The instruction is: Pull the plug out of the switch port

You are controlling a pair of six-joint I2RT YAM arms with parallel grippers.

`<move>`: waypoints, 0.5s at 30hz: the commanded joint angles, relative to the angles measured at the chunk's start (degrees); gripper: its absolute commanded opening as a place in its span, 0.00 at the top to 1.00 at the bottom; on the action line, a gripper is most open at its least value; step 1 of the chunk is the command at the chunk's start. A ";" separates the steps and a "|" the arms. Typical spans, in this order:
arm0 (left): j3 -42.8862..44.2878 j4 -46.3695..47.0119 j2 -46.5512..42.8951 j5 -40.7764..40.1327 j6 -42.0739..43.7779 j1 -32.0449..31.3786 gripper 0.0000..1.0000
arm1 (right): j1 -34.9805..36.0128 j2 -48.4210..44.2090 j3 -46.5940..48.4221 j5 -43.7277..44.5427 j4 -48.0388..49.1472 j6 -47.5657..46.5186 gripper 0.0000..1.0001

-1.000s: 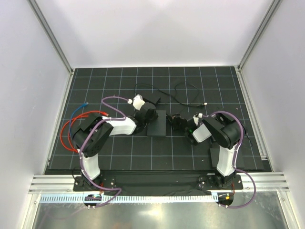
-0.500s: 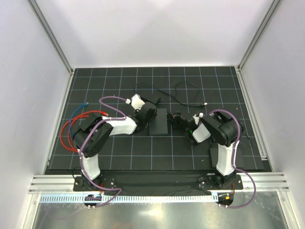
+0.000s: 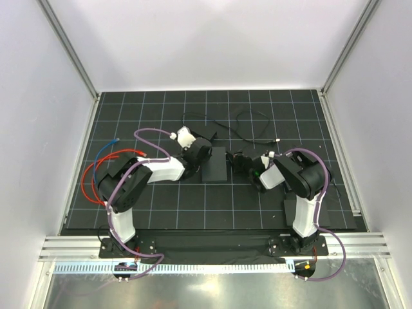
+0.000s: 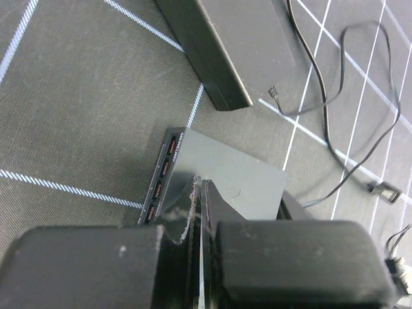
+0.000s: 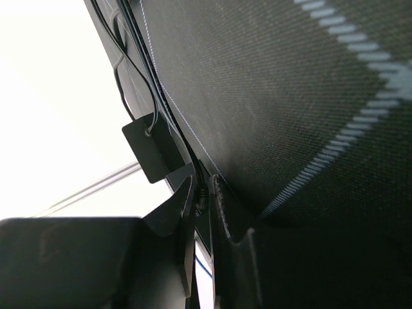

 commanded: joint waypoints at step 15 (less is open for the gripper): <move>25.15 -24.42 9.27 6.65 43.52 -3.86 0.59 | -4.89 2.77 -0.10 -5.50 -11.76 -11.41 0.99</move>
